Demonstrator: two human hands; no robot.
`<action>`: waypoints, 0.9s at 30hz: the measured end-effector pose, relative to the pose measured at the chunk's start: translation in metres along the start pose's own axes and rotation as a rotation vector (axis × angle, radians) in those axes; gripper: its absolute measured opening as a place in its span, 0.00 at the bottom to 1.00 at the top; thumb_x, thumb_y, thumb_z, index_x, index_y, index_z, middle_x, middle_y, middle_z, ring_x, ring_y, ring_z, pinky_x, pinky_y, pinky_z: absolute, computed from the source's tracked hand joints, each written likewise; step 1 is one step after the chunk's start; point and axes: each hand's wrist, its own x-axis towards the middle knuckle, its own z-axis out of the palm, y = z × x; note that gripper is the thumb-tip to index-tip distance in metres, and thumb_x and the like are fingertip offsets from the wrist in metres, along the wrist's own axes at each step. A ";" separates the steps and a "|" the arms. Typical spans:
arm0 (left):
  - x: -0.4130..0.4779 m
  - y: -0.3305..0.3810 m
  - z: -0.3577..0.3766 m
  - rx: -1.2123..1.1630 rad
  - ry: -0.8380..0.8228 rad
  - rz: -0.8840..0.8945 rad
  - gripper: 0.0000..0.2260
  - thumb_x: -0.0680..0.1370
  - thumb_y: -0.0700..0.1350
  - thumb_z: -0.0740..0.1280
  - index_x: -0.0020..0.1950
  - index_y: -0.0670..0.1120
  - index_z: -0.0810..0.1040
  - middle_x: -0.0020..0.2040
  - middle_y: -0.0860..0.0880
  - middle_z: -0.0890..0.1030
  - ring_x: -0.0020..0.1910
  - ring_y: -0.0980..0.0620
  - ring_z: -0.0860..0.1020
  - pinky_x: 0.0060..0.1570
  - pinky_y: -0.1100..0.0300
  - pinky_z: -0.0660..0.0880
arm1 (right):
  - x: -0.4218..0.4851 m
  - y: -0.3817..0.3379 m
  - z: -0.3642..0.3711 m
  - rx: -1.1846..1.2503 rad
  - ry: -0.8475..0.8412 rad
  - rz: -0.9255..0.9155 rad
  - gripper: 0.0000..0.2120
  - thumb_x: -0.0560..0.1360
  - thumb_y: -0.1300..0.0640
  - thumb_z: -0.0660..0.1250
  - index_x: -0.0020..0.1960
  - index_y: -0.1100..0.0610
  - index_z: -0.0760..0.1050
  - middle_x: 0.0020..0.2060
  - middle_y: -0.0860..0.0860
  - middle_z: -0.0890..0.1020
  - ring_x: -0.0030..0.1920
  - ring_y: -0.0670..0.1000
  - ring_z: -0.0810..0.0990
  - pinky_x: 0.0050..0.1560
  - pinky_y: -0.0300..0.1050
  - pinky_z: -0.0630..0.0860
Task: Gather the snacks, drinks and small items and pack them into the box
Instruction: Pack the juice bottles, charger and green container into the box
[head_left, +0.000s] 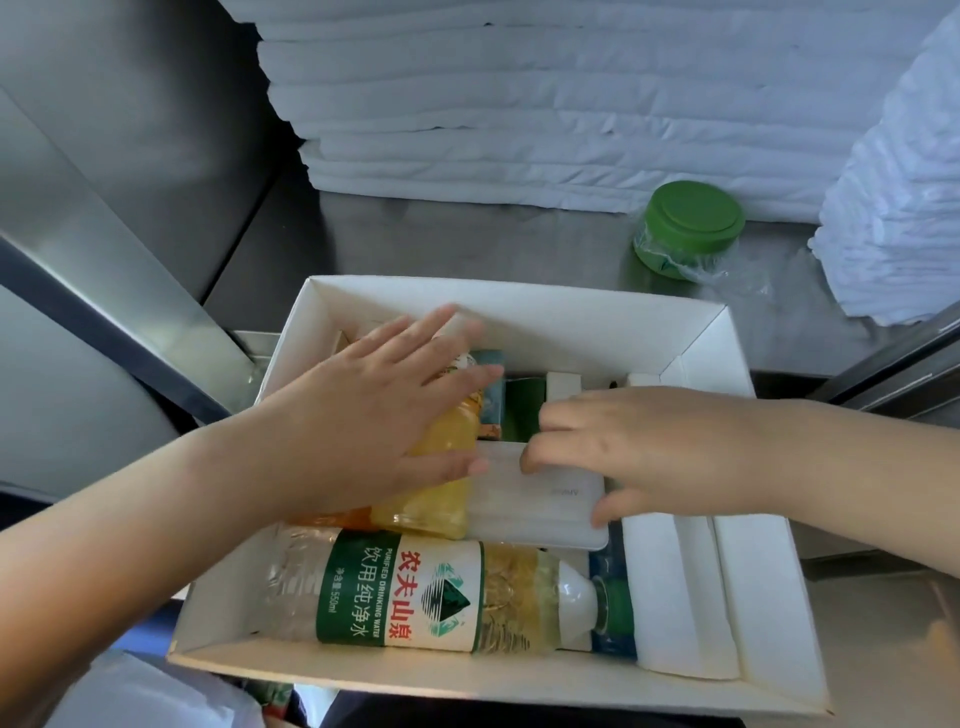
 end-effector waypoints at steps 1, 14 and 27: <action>-0.001 -0.001 0.003 -0.064 -0.028 -0.019 0.32 0.74 0.71 0.37 0.75 0.58 0.47 0.77 0.53 0.45 0.76 0.51 0.41 0.71 0.49 0.50 | 0.001 -0.002 0.001 -0.008 -0.013 0.015 0.24 0.71 0.48 0.70 0.63 0.44 0.63 0.48 0.41 0.64 0.47 0.44 0.66 0.43 0.43 0.69; 0.001 -0.005 -0.007 0.120 0.138 -0.025 0.38 0.76 0.69 0.42 0.75 0.43 0.59 0.76 0.42 0.56 0.75 0.41 0.52 0.70 0.40 0.55 | -0.001 -0.003 -0.020 0.010 0.055 0.062 0.11 0.74 0.44 0.64 0.56 0.43 0.69 0.46 0.39 0.68 0.46 0.40 0.69 0.42 0.35 0.68; 0.025 -0.027 -0.005 -0.196 0.138 -0.103 0.28 0.75 0.66 0.38 0.74 0.61 0.37 0.75 0.62 0.42 0.73 0.63 0.37 0.67 0.65 0.30 | -0.015 0.125 -0.052 -0.047 0.508 0.757 0.23 0.78 0.53 0.62 0.71 0.58 0.64 0.70 0.56 0.67 0.69 0.57 0.65 0.66 0.48 0.61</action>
